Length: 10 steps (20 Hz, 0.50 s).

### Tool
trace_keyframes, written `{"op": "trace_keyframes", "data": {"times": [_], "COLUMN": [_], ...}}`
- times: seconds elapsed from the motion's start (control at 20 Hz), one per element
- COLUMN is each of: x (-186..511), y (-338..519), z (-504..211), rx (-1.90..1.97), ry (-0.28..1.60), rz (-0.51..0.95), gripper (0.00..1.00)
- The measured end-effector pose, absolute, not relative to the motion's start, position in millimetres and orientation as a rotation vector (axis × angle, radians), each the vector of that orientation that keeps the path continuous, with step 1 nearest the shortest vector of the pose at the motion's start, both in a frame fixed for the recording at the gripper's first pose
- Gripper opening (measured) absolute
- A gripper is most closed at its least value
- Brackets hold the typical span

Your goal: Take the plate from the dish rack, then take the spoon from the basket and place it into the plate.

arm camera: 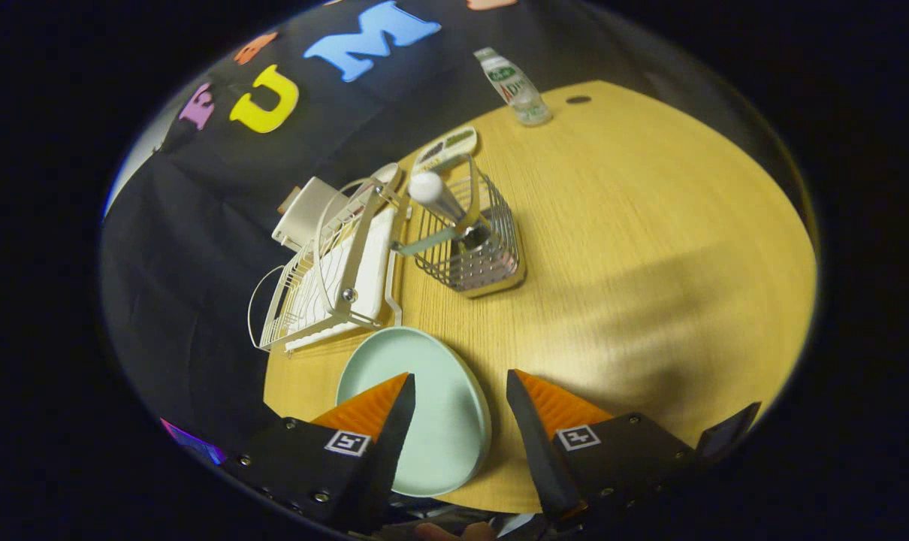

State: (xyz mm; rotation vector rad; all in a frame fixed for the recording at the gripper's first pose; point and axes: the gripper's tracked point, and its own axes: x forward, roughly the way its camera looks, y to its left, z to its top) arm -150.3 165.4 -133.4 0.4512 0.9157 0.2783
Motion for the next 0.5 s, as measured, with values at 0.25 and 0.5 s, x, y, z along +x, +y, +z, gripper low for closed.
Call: {"op": "trace_keyframes", "data": {"times": [0.25,0.5], "x": [-145,-129], "y": [130,98], "z": [-78,-26], "rx": [0.316,0.145], "ry": [0.667,0.349], "rz": [0.275,0.215], "gripper": [0.75,0.75]}}
